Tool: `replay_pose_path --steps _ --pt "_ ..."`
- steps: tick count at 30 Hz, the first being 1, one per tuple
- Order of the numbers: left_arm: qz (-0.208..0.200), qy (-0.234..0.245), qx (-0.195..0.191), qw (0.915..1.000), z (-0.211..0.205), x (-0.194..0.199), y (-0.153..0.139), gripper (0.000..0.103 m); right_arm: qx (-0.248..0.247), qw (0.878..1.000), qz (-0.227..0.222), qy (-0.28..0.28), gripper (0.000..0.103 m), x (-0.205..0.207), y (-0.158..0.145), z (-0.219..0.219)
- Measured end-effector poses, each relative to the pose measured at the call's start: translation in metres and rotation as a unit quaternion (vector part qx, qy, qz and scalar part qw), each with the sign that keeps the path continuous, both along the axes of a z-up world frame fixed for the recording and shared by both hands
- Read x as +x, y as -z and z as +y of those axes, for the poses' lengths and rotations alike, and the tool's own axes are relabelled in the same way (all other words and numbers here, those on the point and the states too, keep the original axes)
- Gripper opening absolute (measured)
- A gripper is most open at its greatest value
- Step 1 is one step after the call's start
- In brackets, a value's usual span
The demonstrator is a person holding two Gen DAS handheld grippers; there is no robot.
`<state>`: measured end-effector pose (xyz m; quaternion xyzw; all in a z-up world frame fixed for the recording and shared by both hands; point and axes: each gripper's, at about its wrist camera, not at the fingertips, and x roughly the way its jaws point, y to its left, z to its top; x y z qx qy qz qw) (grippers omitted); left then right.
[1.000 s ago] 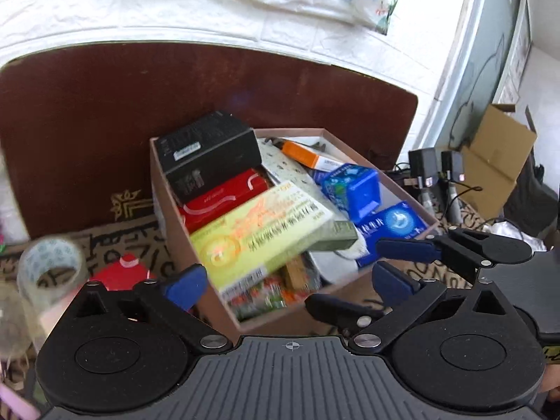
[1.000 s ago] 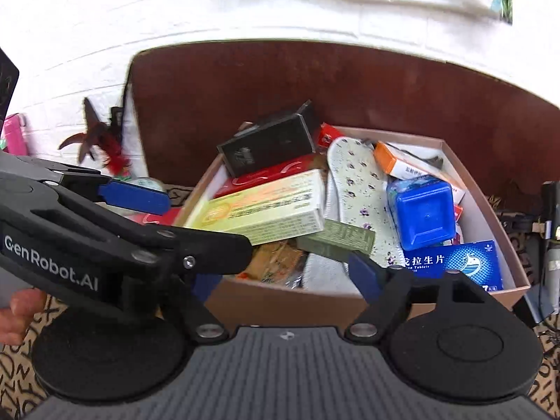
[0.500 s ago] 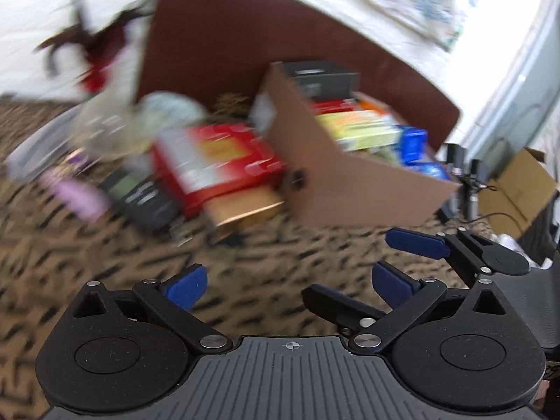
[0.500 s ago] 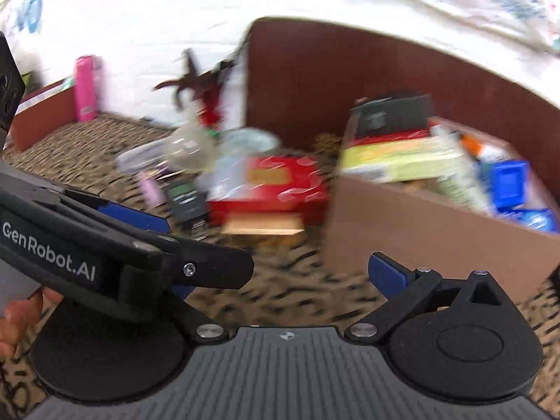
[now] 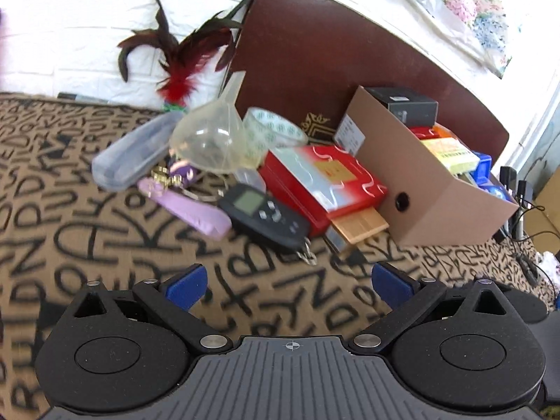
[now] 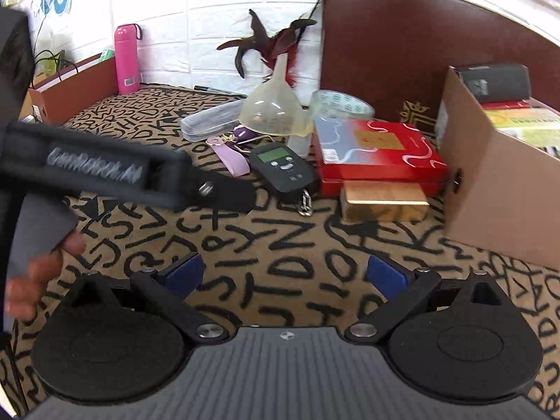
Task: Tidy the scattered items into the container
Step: 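Lower the left gripper onto the black digital scale and grasp it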
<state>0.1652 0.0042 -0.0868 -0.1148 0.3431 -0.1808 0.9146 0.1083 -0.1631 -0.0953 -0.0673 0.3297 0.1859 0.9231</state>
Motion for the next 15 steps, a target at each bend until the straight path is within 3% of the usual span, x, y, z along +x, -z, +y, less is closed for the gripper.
replay_pose_path --steps 3,7,15 --pt "-0.003 0.009 0.009 0.9999 0.001 0.023 0.004 0.103 0.010 1.000 0.010 -0.005 0.091 0.013 0.006 0.006" --pt "-0.011 0.022 0.024 0.9994 0.001 0.053 0.008 0.103 0.021 0.999 0.032 -0.010 0.074 0.034 0.019 0.013" --pt "-0.006 0.058 0.042 0.9974 -0.011 0.098 0.024 0.100 0.013 1.000 0.017 -0.004 0.066 0.069 0.028 0.020"
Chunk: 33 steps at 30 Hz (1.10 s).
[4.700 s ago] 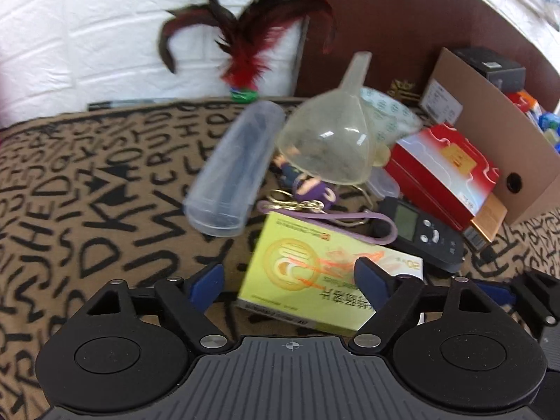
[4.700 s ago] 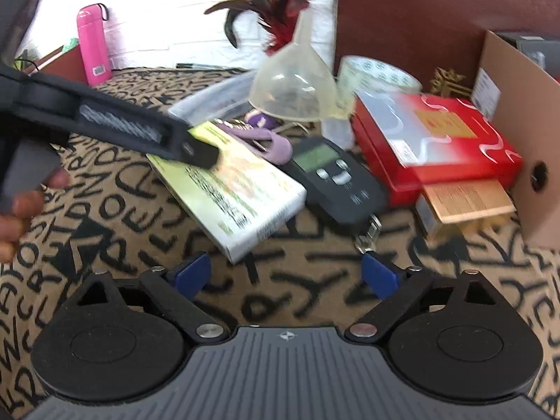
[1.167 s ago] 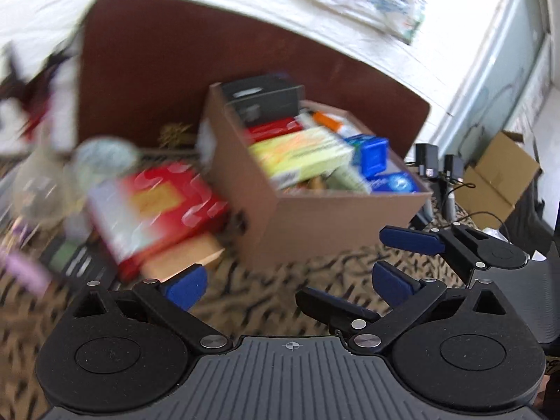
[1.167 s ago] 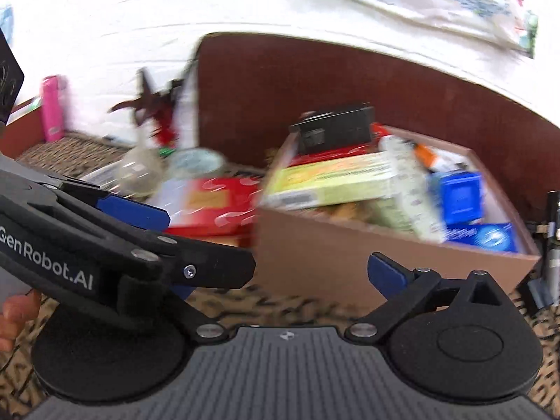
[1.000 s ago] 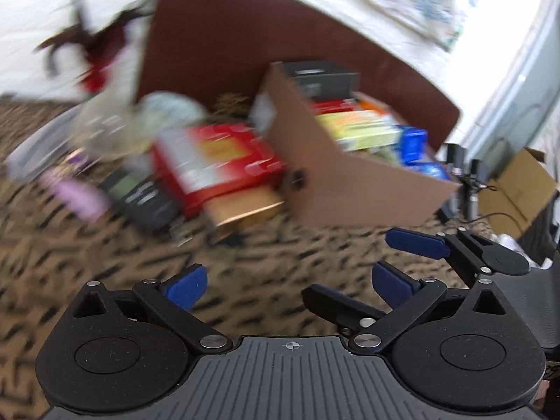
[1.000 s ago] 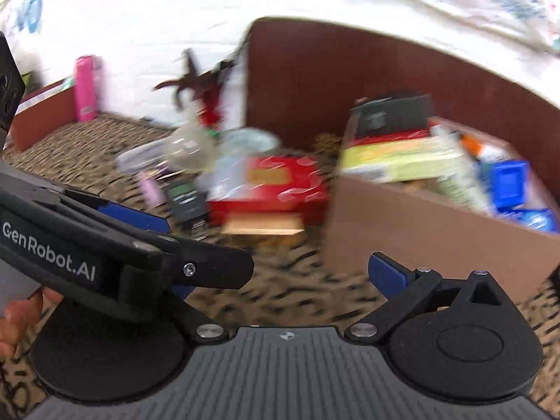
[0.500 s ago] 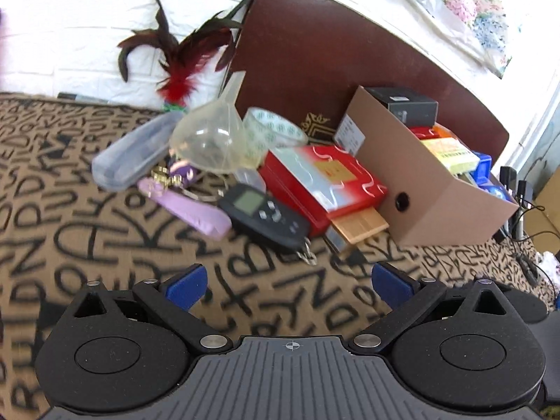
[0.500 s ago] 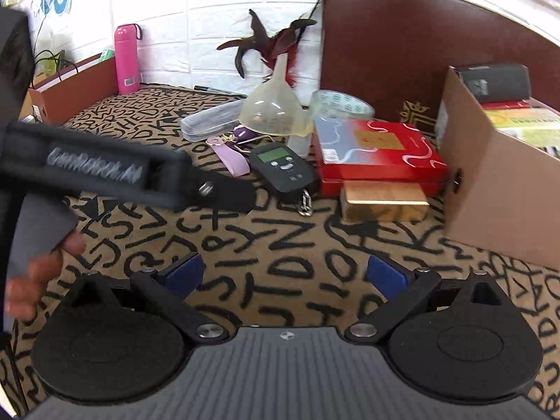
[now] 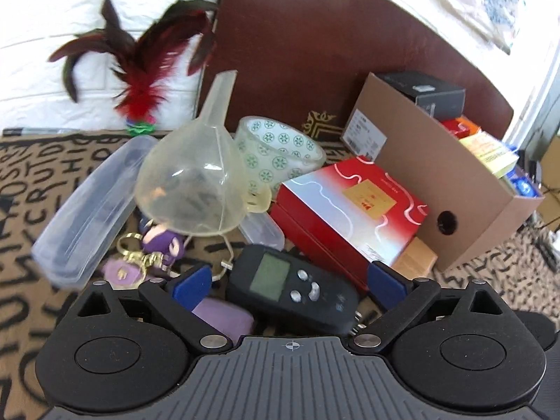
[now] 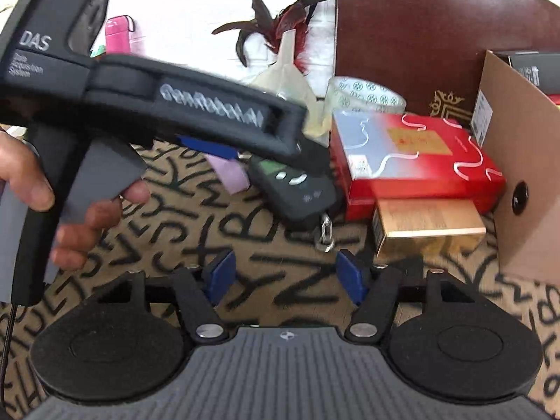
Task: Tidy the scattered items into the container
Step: 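Lower the left gripper onto the black digital scale and grasp it, then lift the black scale with the left gripper off the bed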
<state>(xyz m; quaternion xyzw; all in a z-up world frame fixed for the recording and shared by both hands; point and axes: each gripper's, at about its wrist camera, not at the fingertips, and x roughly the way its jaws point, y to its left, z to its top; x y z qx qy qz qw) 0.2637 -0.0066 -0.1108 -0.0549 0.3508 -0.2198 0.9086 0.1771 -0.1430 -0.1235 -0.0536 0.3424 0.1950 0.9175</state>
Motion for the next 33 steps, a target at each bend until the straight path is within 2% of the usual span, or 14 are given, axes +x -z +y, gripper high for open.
replay_pose_path --steps 3,6,9,12,19,25,28,33 --pt "0.015 0.007 0.006 0.9999 -0.005 0.013 0.006 0.100 0.004 1.000 -0.006 0.008 0.062 0.011 0.001 -0.001" --pt "0.016 0.015 0.008 0.9997 -0.009 0.016 0.011 0.095 0.007 1.000 -0.011 0.011 0.059 0.020 0.002 -0.001" --pt "0.011 0.028 0.032 0.9990 -0.014 0.005 0.009 0.091 0.003 1.000 -0.015 0.013 0.049 0.024 0.002 -0.001" --pt "0.033 0.033 0.015 0.9988 -0.011 -0.010 0.007 0.087 -0.004 1.000 -0.008 0.004 0.049 0.015 0.000 -0.004" --pt "0.055 0.070 0.009 0.9960 -0.022 -0.098 0.006 0.083 -0.001 1.000 0.011 -0.013 0.046 -0.055 -0.004 -0.031" --pt "0.079 0.065 -0.036 0.9941 -0.030 -0.163 0.007 0.085 -0.003 1.000 0.014 0.007 0.046 -0.126 -0.008 -0.055" --pt "0.087 0.072 -0.048 0.9925 -0.031 -0.177 0.007 0.088 0.002 1.000 0.017 0.024 0.046 -0.150 -0.009 -0.062" --pt "0.092 0.059 -0.052 0.9927 -0.028 -0.177 0.007 0.090 0.005 0.999 0.017 0.038 0.046 -0.168 -0.010 -0.067"
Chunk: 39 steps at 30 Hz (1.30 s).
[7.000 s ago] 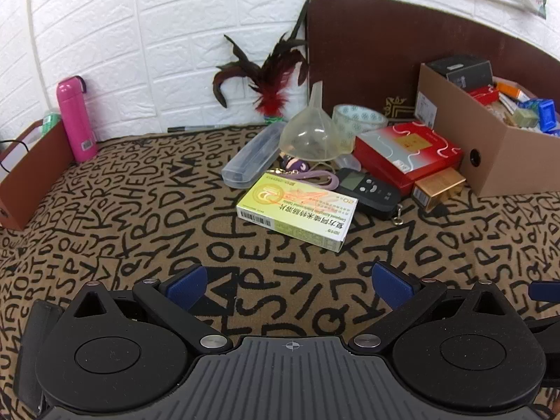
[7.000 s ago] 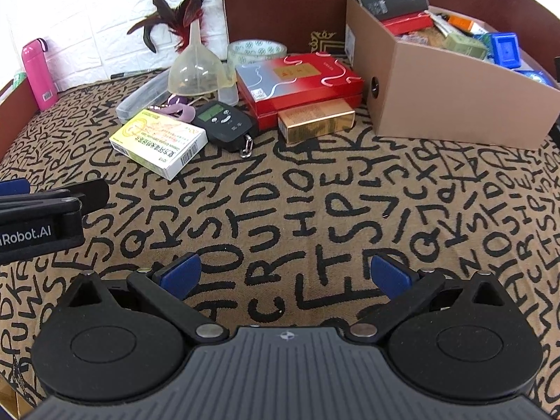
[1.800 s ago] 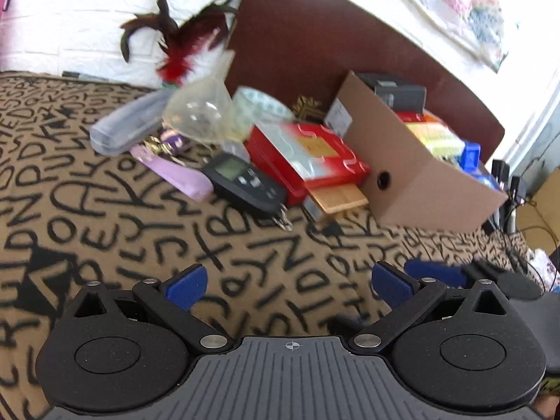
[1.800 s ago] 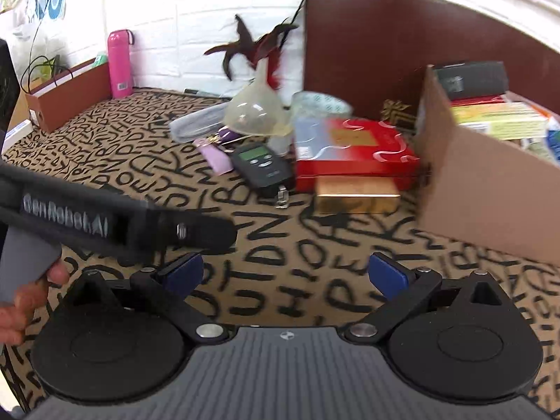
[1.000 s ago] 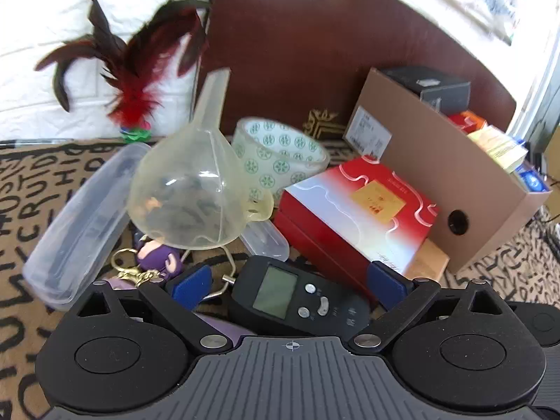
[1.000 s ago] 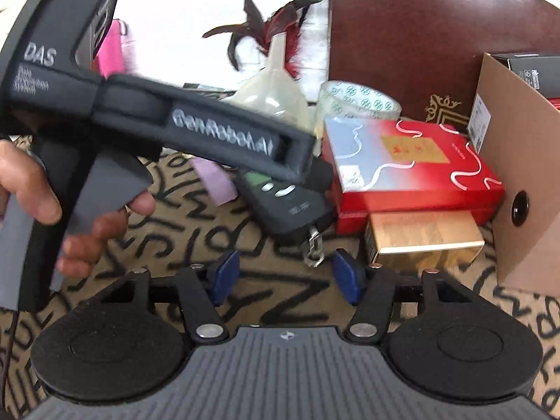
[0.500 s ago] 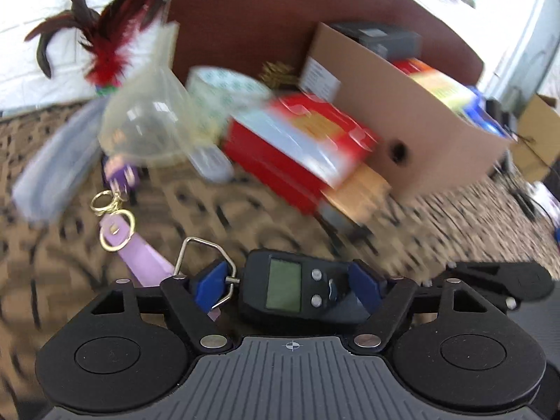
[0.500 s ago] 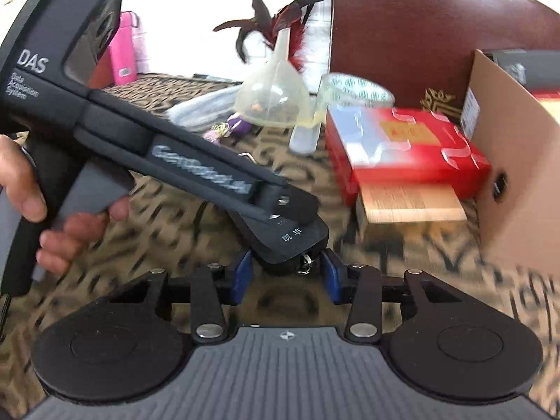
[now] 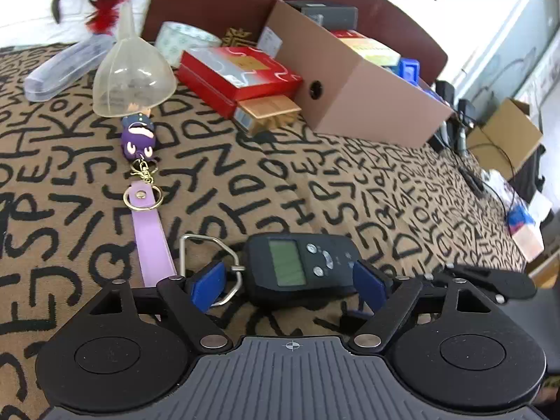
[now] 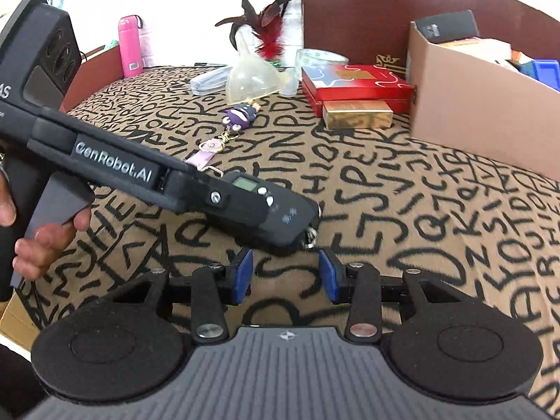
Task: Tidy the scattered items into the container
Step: 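Lift the black scale with the left gripper off the bed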
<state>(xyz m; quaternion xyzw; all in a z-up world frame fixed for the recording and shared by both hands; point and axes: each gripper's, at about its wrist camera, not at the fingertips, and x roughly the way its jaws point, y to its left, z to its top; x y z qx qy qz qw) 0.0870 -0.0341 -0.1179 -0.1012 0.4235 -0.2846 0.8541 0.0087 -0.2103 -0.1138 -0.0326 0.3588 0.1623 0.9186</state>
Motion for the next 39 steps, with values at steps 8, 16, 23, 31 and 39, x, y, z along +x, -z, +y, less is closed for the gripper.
replay_pose_path --steps 8,16,23,31,39 --pt "-0.010 0.018 -0.006 0.9998 -0.006 0.002 0.003 0.095 -0.019 1.000 -0.015 -0.003 0.050 0.002 0.003 0.007" --pt "-0.023 0.038 -0.021 0.9988 0.019 -0.008 0.006 0.096 -0.006 1.000 -0.015 -0.001 0.054 0.004 0.005 0.001" --pt "-0.041 0.012 0.022 0.9989 0.020 -0.009 0.002 0.100 -0.006 1.000 -0.018 -0.001 0.061 0.009 0.005 0.004" --pt "-0.001 0.080 -0.051 0.9955 -0.005 -0.011 0.003 0.102 -0.013 1.000 -0.016 -0.003 0.061 0.005 0.003 0.002" --pt "0.006 0.082 -0.069 0.9942 -0.011 -0.014 0.010 0.102 -0.023 1.000 -0.012 0.013 0.066 -0.001 0.003 -0.013"
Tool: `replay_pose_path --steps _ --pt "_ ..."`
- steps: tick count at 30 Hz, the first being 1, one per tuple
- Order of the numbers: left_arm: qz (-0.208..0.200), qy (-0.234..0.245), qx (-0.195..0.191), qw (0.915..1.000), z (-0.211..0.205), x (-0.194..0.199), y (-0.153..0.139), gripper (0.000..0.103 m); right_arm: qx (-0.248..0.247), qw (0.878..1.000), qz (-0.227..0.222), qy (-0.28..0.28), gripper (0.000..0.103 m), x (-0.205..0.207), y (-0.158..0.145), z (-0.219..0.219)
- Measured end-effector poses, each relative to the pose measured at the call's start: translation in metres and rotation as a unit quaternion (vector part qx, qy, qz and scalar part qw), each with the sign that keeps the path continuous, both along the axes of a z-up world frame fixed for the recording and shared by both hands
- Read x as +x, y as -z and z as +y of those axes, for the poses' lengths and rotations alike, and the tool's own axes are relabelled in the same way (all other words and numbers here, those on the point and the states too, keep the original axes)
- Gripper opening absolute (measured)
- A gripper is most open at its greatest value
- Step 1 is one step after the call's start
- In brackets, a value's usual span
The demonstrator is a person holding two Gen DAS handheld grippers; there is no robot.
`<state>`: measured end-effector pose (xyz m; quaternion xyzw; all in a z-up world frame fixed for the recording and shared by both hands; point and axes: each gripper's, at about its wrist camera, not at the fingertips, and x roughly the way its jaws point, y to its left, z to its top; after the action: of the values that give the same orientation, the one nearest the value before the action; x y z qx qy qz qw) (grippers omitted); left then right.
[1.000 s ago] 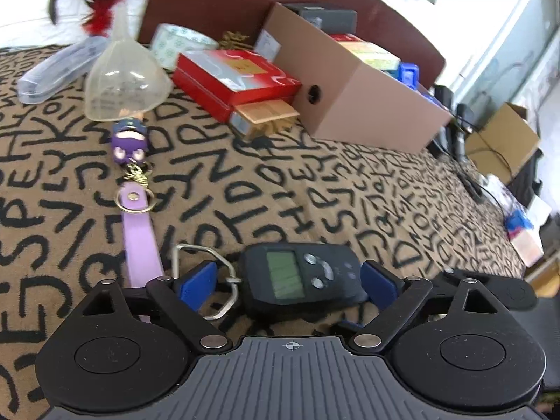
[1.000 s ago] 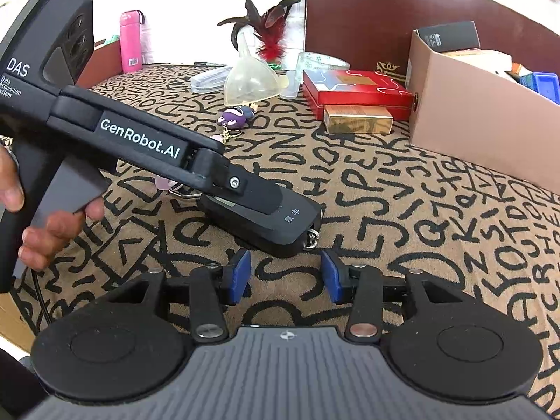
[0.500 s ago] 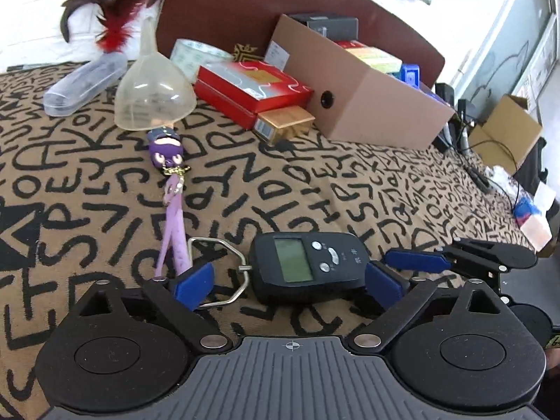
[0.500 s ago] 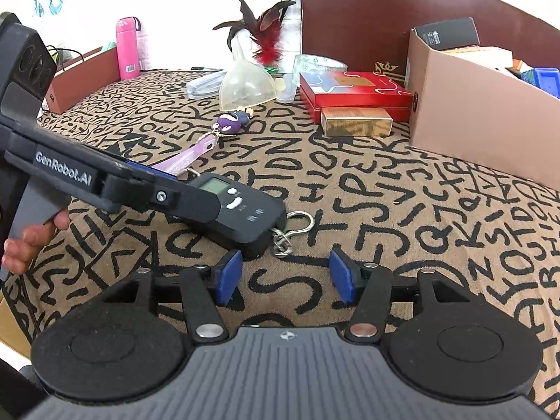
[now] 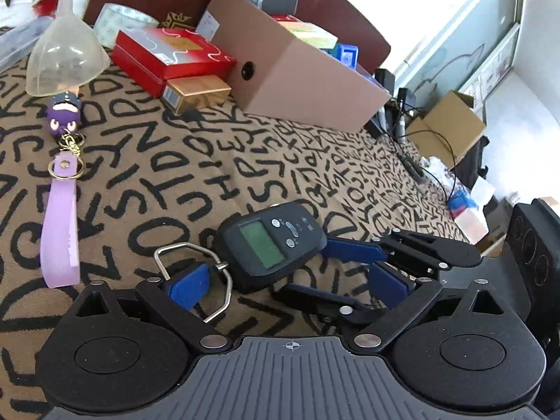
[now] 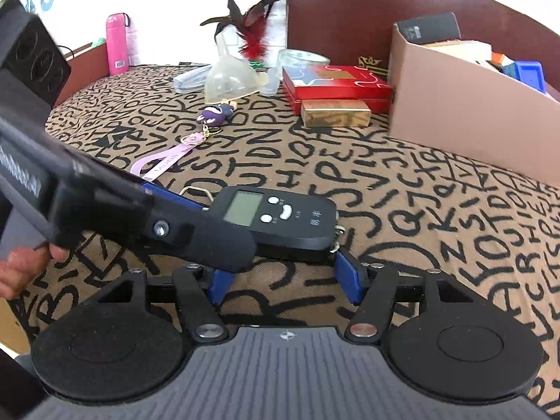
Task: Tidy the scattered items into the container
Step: 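Lift the black scale with the left gripper off the bed, then carry the scale with the left gripper into the cardboard box and release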
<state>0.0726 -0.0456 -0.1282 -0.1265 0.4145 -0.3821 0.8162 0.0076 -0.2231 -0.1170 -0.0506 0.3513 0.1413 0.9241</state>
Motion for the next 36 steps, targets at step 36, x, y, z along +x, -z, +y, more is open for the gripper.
replay_pose_path --steps 36 --pt "-0.079 0.009 0.143 0.9865 -0.037 0.007 -0.017 0.072 -0.014 0.999 -0.006 -0.044 0.065 0.022 0.001 -0.002"
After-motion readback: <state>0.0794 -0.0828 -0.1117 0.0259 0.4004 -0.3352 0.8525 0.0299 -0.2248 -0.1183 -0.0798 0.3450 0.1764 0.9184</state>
